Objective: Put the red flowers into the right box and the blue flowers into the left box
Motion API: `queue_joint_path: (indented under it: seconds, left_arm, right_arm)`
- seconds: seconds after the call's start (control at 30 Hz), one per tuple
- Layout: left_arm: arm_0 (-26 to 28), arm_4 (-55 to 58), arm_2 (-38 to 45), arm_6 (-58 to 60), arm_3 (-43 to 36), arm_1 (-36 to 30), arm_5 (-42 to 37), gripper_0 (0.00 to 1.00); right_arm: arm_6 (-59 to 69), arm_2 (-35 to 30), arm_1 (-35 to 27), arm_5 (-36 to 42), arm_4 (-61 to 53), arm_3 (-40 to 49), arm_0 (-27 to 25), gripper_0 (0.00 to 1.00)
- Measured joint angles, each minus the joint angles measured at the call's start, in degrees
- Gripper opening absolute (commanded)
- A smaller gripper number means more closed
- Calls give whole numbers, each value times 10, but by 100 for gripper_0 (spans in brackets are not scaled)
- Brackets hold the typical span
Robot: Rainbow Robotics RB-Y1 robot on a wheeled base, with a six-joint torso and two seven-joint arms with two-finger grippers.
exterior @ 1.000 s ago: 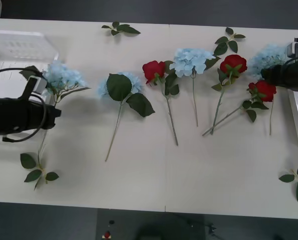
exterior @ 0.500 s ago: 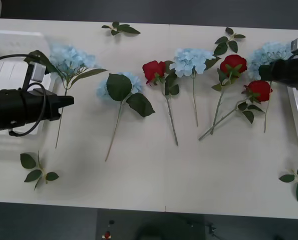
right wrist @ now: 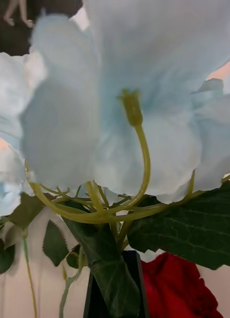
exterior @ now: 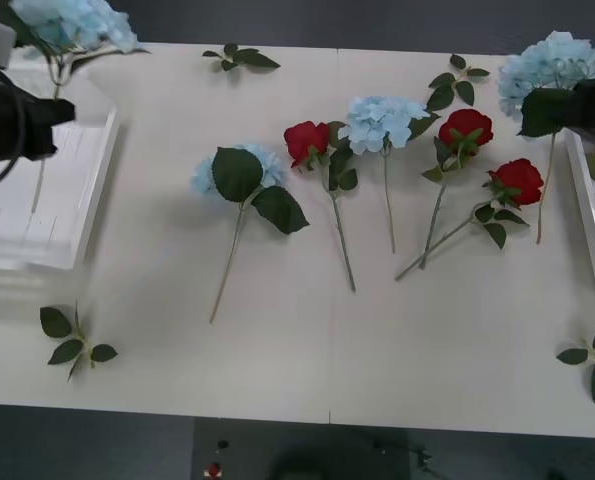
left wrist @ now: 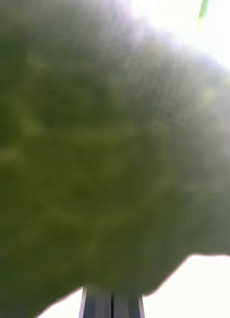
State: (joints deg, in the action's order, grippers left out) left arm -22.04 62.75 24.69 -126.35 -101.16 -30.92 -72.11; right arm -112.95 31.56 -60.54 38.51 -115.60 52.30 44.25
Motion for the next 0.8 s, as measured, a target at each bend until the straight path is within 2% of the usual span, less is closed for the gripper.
queue_joint_path:
  seconds: [0.17,0.4,0.43,0.5,0.57,0.63,0.8]
  left_arm:
    - [1,-50,64,0,-3,-9,0,0]
    - [32,-127,89,0,2,-13,52,1]
    - [35,-129,90,-1,7,-16,52,13]
    - [37,-130,92,-1,23,-23,52,54]
    - [37,-130,92,-2,41,-29,57,74]
    - [37,-130,92,-10,55,-32,71,81]
    - [37,-123,92,-15,63,-35,72,89]
  right_arm:
    - [-66,-87,-10,0,-39,84,-84,0]
    - [-172,-233,-10,41,-89,205,-215,0]
    - [-178,-246,-10,45,-99,218,-229,0]
    - [-196,-264,-10,58,-125,240,-253,0]
    - [-226,-274,-10,74,-161,258,-271,0]
    - [-263,-280,-10,96,-198,273,-286,0]
    - [-334,-284,-10,170,-283,284,-305,0]
